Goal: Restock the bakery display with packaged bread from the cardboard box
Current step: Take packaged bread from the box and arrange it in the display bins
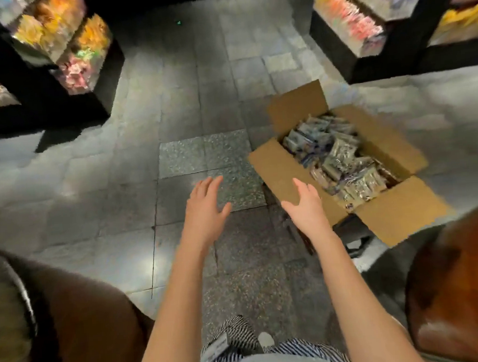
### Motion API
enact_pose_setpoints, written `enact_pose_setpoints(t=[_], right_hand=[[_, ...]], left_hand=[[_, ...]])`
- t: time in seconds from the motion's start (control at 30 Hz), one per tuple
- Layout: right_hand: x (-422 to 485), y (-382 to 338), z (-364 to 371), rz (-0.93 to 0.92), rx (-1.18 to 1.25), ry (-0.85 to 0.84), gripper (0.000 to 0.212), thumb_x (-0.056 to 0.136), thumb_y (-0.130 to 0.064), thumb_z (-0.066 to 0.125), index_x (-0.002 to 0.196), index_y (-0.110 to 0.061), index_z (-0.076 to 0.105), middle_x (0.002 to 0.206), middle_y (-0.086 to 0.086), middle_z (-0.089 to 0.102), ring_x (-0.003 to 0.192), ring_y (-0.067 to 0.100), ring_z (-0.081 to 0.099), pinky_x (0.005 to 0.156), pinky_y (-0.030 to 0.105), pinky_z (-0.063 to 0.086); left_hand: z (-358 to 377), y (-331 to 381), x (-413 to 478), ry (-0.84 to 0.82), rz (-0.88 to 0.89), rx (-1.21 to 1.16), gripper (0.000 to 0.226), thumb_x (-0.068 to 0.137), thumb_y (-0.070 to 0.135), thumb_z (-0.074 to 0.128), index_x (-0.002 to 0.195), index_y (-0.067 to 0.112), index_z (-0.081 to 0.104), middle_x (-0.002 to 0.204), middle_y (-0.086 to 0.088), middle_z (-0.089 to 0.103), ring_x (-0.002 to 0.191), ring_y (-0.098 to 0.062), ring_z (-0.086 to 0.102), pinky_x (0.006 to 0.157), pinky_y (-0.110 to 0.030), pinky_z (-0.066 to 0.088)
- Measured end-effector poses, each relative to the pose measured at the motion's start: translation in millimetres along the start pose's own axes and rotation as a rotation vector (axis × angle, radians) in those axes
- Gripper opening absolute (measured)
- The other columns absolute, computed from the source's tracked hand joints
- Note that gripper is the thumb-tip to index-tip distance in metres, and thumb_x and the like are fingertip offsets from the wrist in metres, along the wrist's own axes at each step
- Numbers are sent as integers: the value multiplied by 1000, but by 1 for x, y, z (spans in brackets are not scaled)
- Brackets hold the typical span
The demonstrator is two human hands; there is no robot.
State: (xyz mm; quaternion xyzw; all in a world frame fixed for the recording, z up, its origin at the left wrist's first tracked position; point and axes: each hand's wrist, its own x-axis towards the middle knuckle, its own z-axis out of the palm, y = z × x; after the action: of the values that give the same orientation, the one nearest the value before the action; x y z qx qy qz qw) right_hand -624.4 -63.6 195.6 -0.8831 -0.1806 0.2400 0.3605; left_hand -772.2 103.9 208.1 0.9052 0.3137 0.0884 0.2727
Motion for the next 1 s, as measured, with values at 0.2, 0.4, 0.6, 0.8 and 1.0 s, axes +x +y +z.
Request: enact_pose_setpoints(t=[0.2, 0.4, 0.6, 0.8, 1.0], right_hand=[[53, 51, -49, 203, 56, 163, 65, 98, -27, 57, 154, -28, 24, 164, 5, 10, 149, 29, 16, 117, 46, 26], [129, 84, -80, 335, 66, 324, 65, 97, -24, 59, 153, -25, 26, 162, 8, 13, 148, 29, 18, 116, 46, 28], [199, 110, -93, 495, 42, 369, 65, 96, -27, 59, 152, -32, 26, 162, 8, 14, 144, 33, 29, 113, 53, 32], [240, 142, -91, 671, 45, 353, 71, 96, -28, 59, 154, -37, 19, 162, 11, 11, 146, 37, 24, 114, 56, 32], [279, 179, -94, 749, 13, 268, 68, 98, -27, 57, 155, -26, 21, 162, 15, 13, 150, 36, 8, 121, 51, 15]], left_hand=[[59, 57, 100, -186, 213, 41, 66, 97, 28, 60, 154, 22, 27, 161, -4, 25, 150, -25, 14, 121, -47, 19], [117, 101, 202, -307, 373, 96, 65, 98, 25, 59, 154, 22, 26, 162, -4, 22, 151, -27, 9, 121, -50, 14], [177, 133, 298, -484, 447, 129, 64, 99, 25, 56, 154, 25, 24, 162, -3, 20, 151, -26, 8, 120, -54, 17], [242, 145, 356, -653, 480, 193, 63, 99, 24, 55, 154, 21, 25, 161, -5, 23, 150, -27, 10, 121, -48, 15], [290, 134, 394, -689, 355, 221, 58, 97, 22, 58, 150, 16, 35, 154, -12, 33, 144, -34, 21, 117, -48, 25]])
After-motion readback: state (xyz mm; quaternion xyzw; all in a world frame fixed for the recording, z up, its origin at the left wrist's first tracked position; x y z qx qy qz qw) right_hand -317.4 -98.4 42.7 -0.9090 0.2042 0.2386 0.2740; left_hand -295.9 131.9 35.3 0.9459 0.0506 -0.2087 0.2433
